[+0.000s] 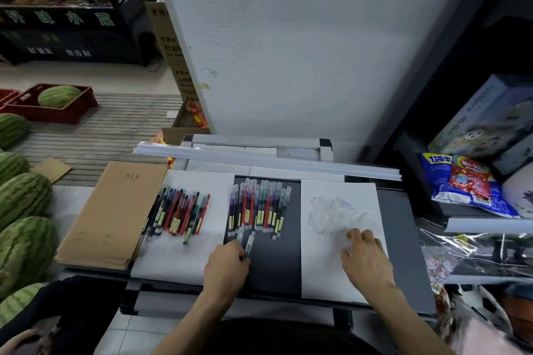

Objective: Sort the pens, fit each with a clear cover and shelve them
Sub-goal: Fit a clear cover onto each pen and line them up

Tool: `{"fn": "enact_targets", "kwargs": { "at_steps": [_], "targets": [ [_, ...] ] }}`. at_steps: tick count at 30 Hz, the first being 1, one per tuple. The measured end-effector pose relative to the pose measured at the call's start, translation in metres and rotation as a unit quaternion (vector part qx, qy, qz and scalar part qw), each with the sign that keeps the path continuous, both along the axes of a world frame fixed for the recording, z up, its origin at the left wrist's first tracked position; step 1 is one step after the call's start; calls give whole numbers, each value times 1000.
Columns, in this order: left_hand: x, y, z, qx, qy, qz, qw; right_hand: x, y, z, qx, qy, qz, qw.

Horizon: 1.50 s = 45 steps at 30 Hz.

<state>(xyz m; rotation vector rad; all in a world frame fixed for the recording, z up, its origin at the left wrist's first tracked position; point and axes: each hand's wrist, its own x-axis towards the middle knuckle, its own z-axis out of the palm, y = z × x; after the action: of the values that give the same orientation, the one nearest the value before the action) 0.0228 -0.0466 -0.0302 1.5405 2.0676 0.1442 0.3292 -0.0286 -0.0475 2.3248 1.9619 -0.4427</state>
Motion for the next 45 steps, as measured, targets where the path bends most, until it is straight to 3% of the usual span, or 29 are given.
{"fn": "enact_targets", "kwargs": {
  "at_steps": [9, 14, 19, 25, 30, 35, 41, 45],
  "targets": [
    [-5, 6, -7, -3, 28, 0, 1000, -14, 6, -2, 60, 98, -17, 993],
    [-7, 8, -6, -3, 5, 10, 1000, -23, 18, -5, 94, 85, 6, 992],
    [-25, 18, 4, 54, -23, 56, 997, -29, 28, -6, 78, 98, 11, 992],
    [-75, 55, 10, 121, 57, 54, 989, -25, 31, -4, 62, 90, -1, 994],
    [-79, 74, 7, 62, 139, 13, 988, -25, 35, -1, 46, 68, -4, 997],
    [-75, 79, 6, 20, 150, 13, 988, -24, 36, 5, 43, 71, -32, 996],
    [-62, 65, 16, 23, 94, 27, 995, -24, 26, 18, 61, 198, -113, 972],
    [-41, 45, 28, 35, -20, 34, 999, -28, 19, 34, 30, 376, -176, 909]
  ]
}}
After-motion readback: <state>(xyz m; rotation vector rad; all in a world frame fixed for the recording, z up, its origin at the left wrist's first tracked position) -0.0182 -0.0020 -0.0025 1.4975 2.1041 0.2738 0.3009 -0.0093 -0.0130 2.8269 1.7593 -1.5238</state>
